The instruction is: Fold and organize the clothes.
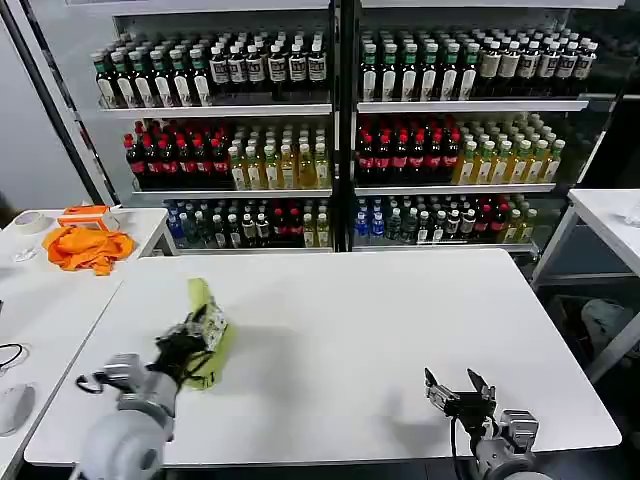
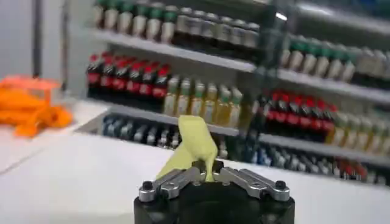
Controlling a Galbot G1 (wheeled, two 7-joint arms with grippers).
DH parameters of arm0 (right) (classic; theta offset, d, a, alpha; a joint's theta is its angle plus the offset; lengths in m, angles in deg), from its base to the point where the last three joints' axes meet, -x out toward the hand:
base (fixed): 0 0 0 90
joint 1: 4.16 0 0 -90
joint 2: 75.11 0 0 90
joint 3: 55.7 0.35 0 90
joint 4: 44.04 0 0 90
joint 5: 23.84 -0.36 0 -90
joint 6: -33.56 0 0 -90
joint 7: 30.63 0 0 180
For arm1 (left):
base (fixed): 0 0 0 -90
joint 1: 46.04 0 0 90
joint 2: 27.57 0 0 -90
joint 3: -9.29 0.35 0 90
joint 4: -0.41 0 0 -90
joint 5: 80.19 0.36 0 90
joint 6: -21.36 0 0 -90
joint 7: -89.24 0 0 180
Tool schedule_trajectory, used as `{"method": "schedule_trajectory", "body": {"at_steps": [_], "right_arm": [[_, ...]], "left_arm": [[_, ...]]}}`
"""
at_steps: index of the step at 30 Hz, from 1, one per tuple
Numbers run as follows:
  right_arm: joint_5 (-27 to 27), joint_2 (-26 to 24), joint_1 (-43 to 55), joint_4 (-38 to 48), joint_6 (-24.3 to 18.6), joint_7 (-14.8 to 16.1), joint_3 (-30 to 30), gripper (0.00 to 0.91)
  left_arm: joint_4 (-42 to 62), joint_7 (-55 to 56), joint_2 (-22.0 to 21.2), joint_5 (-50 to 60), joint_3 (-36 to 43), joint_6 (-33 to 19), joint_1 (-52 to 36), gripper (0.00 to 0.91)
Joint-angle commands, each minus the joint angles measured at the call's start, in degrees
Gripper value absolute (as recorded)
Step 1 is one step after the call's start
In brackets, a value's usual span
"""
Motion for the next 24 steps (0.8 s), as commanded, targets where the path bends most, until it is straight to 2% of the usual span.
{"method": "schedule_trajectory", "body": {"at_steps": [1,7,13,18,20,21,23,24], "right_arm": [[0.1,0.0,-0.4,0.0,-0.1,0.0,1.2,0.907],[0.1,0.1,0.0,0.2,0.0,0.0,1.7,0.907],[0.0,-0.1,0.5,0.7,0.0,0.1,1.9,0.907],[-0.2,-0.4,1.6,1.5,0.0,0.1,1.6,0.907],[-0.2,-0.4,2.4,2.0,0.0,0.2,1.2,0.907],[-0.2,-0.4,2.7,2.2,0.0,0.1,0.9,0.907],[-0.2,-0.3,3.6,2.4,0.2,0.2,0.4,0.907],[-0.2,-0.3,3.9,2.6,0.2,0.1,0.1,0.907]], "left_arm": [[3.2,0.1,-6.5,25.5,27.8,3.6,-9.9,0.02],[10.3,2.7,-15.3,21.2,36.0,7.3,-16.1,0.02],[15.7,5.9,-22.3,19.6,39.4,8.8,-18.7,0.02],[23.2,7.3,-28.9,23.1,39.9,8.2,-18.9,0.04],[25.5,7.6,-31.5,24.2,40.0,7.3,-19.0,0.212],[26.3,7.6,-32.4,24.7,40.1,6.3,-19.1,0.262],[28.7,6.9,-32.9,26.5,41.5,2.4,-20.2,0.464],[29.5,6.6,-33.0,26.6,41.7,1.8,-20.4,0.464]]}}
